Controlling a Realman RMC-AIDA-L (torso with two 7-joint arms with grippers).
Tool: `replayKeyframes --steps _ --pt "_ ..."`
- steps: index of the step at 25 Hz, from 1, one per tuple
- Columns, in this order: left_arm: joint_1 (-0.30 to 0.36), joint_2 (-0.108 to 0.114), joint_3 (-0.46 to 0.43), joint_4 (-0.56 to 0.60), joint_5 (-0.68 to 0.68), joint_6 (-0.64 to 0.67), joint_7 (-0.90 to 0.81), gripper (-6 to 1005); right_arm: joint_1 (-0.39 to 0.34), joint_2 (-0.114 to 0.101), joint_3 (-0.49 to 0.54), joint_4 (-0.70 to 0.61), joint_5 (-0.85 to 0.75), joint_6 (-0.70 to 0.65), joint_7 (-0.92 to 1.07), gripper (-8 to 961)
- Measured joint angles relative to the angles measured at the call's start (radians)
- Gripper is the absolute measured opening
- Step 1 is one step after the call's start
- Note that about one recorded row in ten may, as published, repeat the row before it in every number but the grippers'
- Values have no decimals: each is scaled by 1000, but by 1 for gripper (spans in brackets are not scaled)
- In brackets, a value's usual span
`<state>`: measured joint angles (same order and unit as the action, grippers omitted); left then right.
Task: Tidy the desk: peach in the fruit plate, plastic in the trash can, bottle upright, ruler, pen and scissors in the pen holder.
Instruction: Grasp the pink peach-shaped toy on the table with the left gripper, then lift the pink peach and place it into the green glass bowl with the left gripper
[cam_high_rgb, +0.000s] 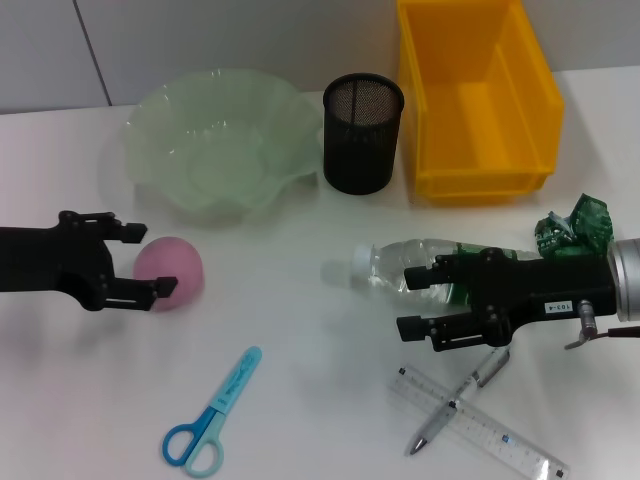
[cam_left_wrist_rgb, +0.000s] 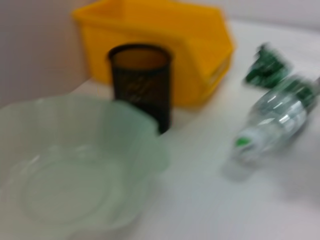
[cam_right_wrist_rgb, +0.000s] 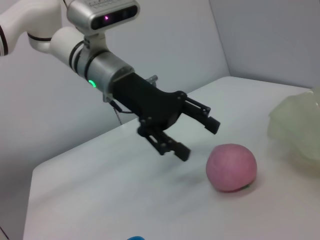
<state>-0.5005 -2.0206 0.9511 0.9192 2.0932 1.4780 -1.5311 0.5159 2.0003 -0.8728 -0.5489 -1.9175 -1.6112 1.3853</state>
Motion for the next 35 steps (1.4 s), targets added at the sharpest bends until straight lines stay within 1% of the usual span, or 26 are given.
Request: replayKeyframes --steps 4,5,7,8,9,10,14,17,29,33,35 --pt "0 -3 -5 12 25 -23 0 789 1 0 3 3 0 1 5 771" --pt "-10 -17 -6 12 98 -107 -1 788 1 0 4 3 0 1 8 771" --pt "-10 -17 -6 12 98 -107 -1 785 2 0 5 3 0 1 11 771" --pt "-19 -28 -2 -3 123 -147 -1 783 2 0 5 3 0 1 11 771" --pt "-19 -28 -2 -3 123 -147 -1 782 3 0 5 3 0 1 11 771" --pt "-40 -36 0 -46 140 -187 -1 780 3 0 5 3 0 2 11 771" --pt "-64 -37 5 -110 142 -240 0 774 5 0 3 1 0 9 11 771" --pt "-65 -40 21 -115 143 -272 -6 769 9 0 1 0 0 13 11 771" --pt "-71 -40 23 -114 144 -271 -68 750 14 -5 8 -3 0 16 11 771" --pt "-72 -40 23 -114 145 -269 -69 506 14 -6 8 -3 0 25 11 771" --pt "-71 -40 23 -111 145 -265 -73 446 14 -6 8 -3 0 27 11 771"
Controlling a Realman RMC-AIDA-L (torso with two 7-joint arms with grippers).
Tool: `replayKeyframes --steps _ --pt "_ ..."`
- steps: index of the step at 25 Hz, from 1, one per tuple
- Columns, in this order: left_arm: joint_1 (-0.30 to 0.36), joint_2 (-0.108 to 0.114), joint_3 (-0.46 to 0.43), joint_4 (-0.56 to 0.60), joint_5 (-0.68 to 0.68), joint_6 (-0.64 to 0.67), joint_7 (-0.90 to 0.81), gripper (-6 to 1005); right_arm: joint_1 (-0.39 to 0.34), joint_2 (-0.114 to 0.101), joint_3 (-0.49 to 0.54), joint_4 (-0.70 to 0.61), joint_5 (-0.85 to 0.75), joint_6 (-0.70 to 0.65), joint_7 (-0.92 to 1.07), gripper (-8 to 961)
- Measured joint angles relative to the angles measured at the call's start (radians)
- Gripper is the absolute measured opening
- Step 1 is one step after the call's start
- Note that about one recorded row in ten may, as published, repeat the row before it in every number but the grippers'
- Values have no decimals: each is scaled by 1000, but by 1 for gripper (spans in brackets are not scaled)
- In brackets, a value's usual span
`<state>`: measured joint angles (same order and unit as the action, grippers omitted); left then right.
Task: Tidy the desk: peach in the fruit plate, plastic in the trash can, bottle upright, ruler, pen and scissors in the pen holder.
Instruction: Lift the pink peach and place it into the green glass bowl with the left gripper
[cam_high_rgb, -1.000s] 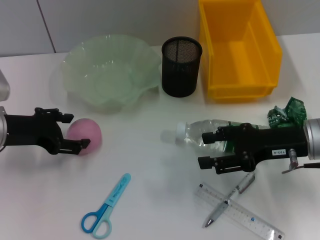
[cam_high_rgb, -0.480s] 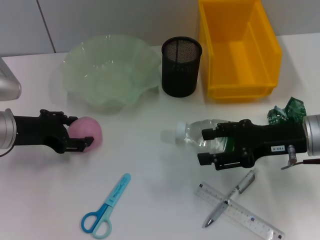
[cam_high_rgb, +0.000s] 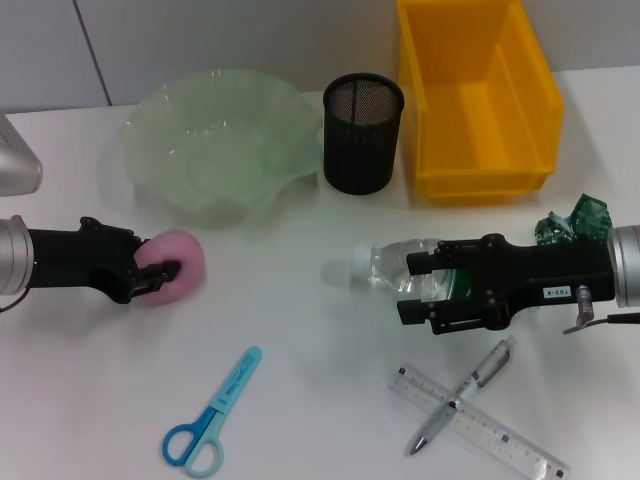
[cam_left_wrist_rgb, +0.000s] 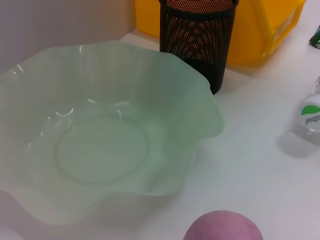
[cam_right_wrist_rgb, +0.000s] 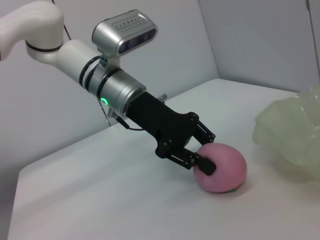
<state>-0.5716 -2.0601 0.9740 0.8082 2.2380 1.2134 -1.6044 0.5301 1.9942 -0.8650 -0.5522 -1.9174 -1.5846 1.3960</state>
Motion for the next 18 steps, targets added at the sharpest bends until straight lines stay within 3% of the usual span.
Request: replayKeyframes --steps 5,11,14,15,18 --pt "2 1 -58 25 -11 97 -18 338 3 -1 2 2 0 2 0 771" --pt "-15 2 -252 55 -128 252 -41 292 7 -1 3 6 0 3 1 770" --pt "-17 3 -289 33 -218 243 -44 275 7 1 3 6 0 3 2 770" --pt "-18 2 -309 -15 -308 184 -34 269 7 1 3 6 0 3 2 770" --pt "-26 -2 -309 -98 -412 71 8 249 7 4 3 6 0 3 2 771"
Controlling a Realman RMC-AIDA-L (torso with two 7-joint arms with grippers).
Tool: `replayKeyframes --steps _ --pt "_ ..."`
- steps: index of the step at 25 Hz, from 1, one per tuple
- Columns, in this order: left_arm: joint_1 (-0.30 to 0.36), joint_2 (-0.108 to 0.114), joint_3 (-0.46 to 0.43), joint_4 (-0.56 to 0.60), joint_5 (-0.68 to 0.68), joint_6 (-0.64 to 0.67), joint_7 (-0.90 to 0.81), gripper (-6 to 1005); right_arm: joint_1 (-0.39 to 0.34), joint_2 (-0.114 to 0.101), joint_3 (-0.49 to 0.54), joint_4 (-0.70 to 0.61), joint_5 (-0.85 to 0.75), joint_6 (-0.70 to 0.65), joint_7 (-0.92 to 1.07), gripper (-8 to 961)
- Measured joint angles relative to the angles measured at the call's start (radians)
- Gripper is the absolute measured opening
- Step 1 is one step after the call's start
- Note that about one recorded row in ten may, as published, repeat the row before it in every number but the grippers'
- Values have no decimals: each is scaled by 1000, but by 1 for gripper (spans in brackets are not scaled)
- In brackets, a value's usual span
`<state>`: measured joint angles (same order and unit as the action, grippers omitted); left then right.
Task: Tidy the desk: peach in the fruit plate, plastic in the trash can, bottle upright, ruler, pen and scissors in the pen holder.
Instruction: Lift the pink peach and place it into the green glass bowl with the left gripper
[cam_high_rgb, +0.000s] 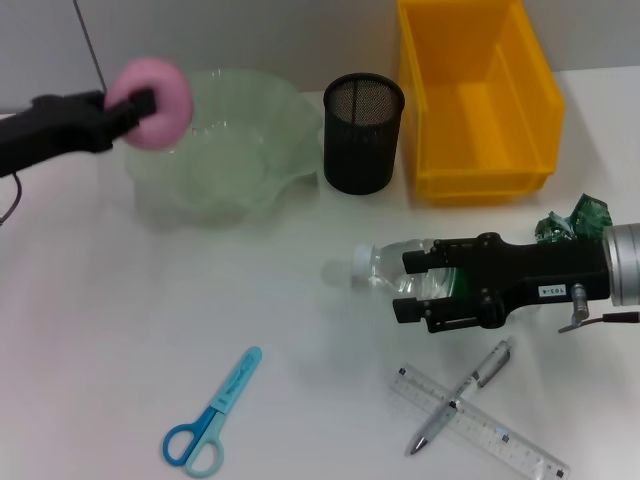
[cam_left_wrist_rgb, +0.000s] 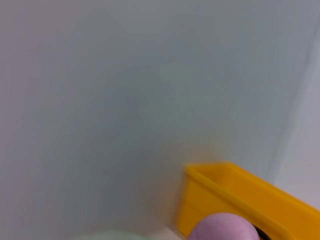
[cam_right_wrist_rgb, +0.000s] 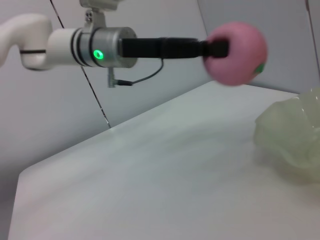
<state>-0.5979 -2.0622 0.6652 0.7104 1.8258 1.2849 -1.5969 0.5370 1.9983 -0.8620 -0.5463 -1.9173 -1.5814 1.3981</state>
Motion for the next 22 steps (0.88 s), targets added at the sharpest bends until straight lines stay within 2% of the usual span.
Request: replayKeyframes --steps 3,4,8,9,12,15,22 --pt "-26 -5 3 -81 -51 -121 63 221 0 1 0 0 0 0 0 771" --pt "-50 -8 10 -121 -57 -204 108 212 0 2 0 0 0 0 0 771" --pt "-75 -13 54 -153 -58 -295 142 182 0 2 0 0 0 0 1 771" --pt "-88 -16 147 -162 -69 -374 154 175 0 2 0 0 0 0 1 771" --pt "-90 -16 270 -163 -116 -439 159 151 0 2 0 0 0 0 1 771" --pt "-83 -16 353 -164 -191 -469 199 127 0 2 0 0 0 0 1 770" --pt "-82 -15 383 -166 -223 -475 214 239 0 2 -1 0 0 1 0 770"
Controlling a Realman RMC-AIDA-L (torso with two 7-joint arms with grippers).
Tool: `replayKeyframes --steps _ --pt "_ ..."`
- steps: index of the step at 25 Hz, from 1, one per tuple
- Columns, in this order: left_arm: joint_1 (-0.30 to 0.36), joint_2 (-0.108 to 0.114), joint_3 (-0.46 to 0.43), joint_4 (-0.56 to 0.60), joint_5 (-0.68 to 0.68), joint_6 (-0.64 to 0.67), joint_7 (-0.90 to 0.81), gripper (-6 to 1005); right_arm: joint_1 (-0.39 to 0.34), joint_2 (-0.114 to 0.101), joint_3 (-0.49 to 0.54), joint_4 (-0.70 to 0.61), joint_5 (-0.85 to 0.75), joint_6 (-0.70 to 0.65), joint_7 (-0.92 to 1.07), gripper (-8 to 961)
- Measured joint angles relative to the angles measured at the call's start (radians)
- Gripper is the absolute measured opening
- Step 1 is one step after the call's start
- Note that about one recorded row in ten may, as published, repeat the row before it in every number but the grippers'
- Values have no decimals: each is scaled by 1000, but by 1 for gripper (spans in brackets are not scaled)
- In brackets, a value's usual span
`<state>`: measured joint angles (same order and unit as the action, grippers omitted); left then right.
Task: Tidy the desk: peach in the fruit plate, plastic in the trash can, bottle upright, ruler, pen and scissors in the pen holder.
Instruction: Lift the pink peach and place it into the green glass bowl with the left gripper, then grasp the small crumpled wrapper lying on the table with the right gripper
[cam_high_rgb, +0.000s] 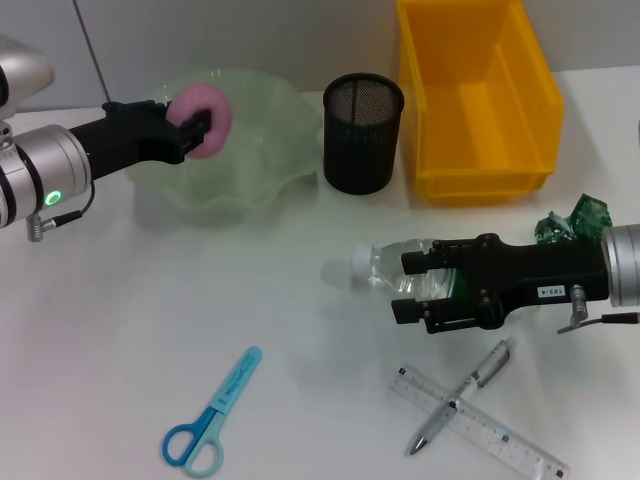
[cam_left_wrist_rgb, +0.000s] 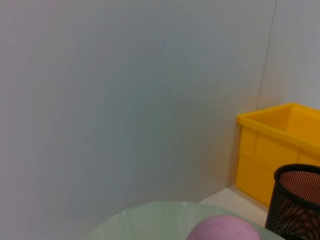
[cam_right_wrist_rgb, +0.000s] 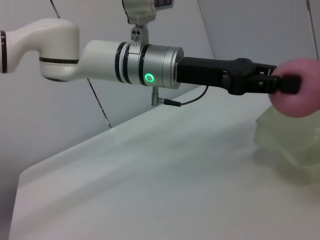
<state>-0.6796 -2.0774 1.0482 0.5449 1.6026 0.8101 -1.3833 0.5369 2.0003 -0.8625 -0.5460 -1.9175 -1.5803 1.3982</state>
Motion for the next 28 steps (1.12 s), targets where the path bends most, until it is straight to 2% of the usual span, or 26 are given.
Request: replayKeyframes --steps 7,12,17,20,24,25,26,27,28 --pt "-1 1 1 0 0 -8 -2 425 0 0 1 0 0 0 0 770" --pt "-3 0 2 0 -3 -12 -2 658 0 0 1 0 0 0 0 770" --pt "-7 0 2 0 -4 -12 -3 847 0 0 0 0 0 4 0 771" --pt "-8 0 3 2 -5 4 -16 847 0 0 0 0 0 8 0 771" --pt "6 13 -23 38 -8 171 -119 848 0 0 1 -3 1 9 0 771" --pt "19 19 -44 59 -9 283 -152 848 0 0 2 -4 2 9 1 771" --pt "19 19 -44 59 -9 283 -152 848 1 -1 2 -4 3 10 3 771" --pt "40 30 -76 84 -9 438 -177 848 2 -2 3 -5 4 11 7 771" --pt "40 30 -76 84 -9 438 -177 848 3 -3 3 -5 5 11 9 771"
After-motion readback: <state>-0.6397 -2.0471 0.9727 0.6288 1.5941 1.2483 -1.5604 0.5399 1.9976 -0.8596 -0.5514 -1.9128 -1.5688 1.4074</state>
